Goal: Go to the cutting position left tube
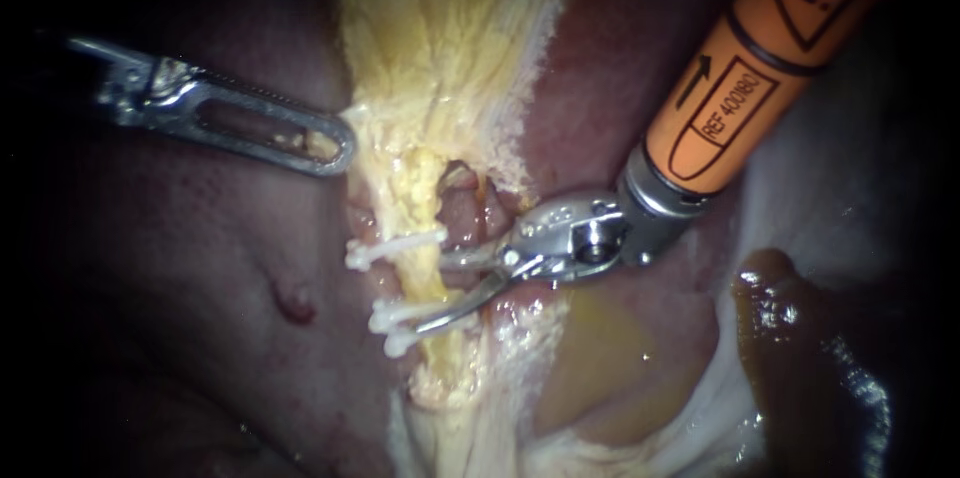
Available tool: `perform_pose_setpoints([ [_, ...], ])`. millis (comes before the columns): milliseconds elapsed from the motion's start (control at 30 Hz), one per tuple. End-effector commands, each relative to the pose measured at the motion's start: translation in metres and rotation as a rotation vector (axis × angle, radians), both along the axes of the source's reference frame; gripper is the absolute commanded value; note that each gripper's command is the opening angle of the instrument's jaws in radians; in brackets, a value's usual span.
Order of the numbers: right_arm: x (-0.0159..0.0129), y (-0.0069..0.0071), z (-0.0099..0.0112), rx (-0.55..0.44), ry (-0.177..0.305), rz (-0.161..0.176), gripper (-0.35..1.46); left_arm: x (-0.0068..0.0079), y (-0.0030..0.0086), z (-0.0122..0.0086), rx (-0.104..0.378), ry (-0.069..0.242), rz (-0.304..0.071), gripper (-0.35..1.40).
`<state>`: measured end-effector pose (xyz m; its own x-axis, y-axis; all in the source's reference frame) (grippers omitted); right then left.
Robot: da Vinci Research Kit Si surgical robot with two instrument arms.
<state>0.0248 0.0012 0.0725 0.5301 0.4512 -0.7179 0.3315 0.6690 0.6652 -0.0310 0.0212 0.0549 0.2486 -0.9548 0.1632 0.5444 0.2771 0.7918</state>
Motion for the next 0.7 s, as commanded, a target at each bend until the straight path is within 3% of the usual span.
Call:
perform_pose_setpoints([
  [33,0.0002,-0.0001,-0.0001,0.0,0.002,0.001,1.38,-0.0001,0.0001,0.0001,0.0,0.0,0.0,-0.35],
  [700,0.0043,-0.0007,0.0,0.095,0.062,0.076,1.33,-0.0004,0.0004,0.0006,0.0,0.0,-0.001,-0.35],
])
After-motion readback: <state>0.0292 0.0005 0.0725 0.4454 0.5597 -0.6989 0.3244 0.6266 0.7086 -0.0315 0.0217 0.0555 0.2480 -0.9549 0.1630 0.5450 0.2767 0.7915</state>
